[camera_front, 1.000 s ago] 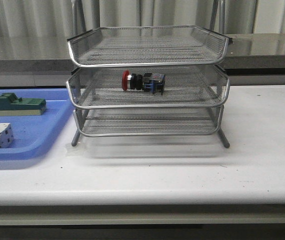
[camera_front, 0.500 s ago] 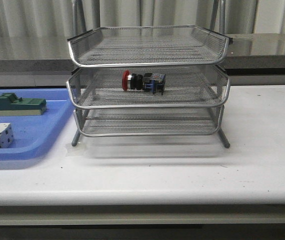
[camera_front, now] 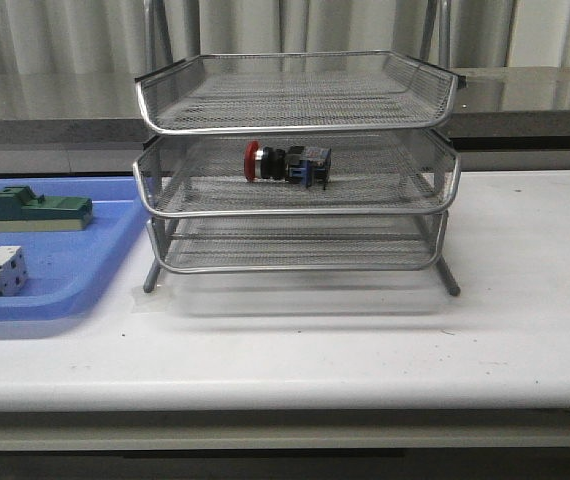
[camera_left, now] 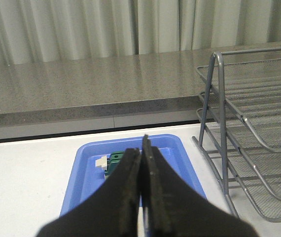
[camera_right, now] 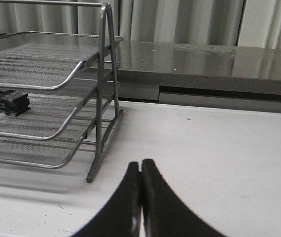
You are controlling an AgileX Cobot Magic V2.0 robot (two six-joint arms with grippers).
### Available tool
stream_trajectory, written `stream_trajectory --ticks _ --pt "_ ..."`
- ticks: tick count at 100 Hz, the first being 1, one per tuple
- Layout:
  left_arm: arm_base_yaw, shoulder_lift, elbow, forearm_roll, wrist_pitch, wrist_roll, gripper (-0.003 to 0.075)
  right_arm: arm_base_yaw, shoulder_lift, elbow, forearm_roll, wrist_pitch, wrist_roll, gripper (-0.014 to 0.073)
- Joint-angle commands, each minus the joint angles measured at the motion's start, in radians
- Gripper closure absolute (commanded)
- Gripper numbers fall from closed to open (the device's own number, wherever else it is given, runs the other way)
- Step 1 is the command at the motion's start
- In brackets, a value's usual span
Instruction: Place button on rack with both arms
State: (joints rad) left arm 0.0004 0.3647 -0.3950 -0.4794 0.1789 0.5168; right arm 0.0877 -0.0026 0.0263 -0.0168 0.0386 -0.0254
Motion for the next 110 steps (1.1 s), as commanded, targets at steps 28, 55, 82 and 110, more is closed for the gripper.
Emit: stream_trajectory --ticks 28,55,82,110 --pt "-0.002 -0.015 0.024 0.291 -0.101 -0.337 0.0740 -0.007 0.010 -0.016 0.002 -0.085 0.000 0.0654" --pt "-0.002 -0.152 0.169 0.708 -0.215 -0.794 0.0740 -0.007 0.010 -0.016 0.002 -0.085 0.000 0.0654" --pt "-0.002 -0.334 0.347 0.691 -0.220 -0.794 0.0740 -0.007 0.010 -0.016 0.002 -0.085 0.000 0.0654" --pt "0.000 -0.400 0.440 0.587 -0.196 -0.780 0.0740 -0.007 0.010 -0.016 0.002 -0.085 0.000 0.0654"
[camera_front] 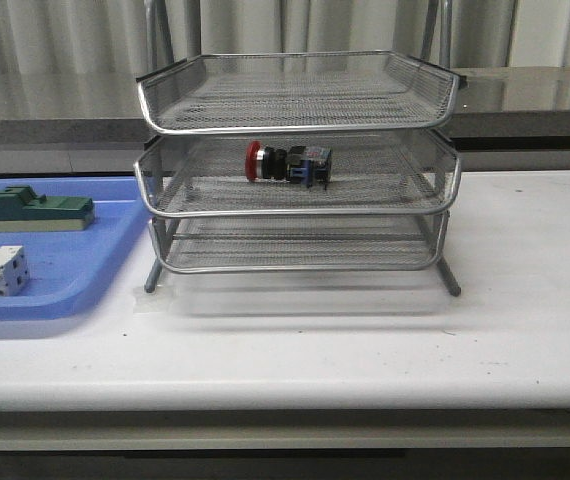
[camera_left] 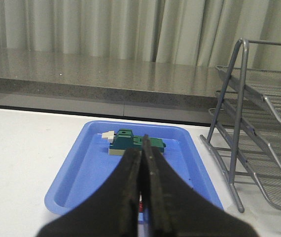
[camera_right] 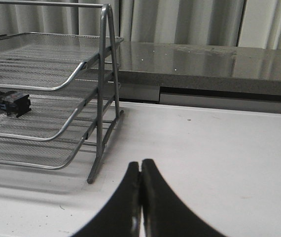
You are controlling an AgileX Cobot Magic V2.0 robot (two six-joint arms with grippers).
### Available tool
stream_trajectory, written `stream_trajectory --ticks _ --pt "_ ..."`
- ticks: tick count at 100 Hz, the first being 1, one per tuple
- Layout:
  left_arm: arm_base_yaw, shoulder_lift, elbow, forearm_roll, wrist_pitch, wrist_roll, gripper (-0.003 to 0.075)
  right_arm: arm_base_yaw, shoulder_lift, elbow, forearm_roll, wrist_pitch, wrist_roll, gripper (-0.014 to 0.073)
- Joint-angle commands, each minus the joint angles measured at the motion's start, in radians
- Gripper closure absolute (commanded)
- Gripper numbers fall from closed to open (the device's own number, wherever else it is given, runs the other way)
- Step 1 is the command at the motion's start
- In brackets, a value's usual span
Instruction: Place button on rack with both arms
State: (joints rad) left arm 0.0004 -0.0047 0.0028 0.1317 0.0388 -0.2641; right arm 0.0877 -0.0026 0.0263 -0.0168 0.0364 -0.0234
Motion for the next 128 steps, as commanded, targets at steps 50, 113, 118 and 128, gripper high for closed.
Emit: stream_trajectory --ticks 50,113,118,128 --pt "0.000 -0.030 0.043 -0.027 -0.058 0.074 0.0740 -0.007 0.010 -0.016 0.002 -0.083 -0.002 0.0654" --pt "0.000 -0.030 0.043 -0.027 -0.058 0.074 0.0740 -0.007 0.010 -0.016 0.002 -0.083 -0.002 0.0654" --pt "0.000 -0.030 0.043 -0.027 -0.058 0.074 0.0740 -0.007 0.010 -0.016 0.002 -0.083 -0.002 0.0654" --pt "0.000 -0.030 0.043 -0.027 -0.058 0.074 0.0740 -0.007 0.010 -0.016 0.002 -0.083 -0.002 0.0654"
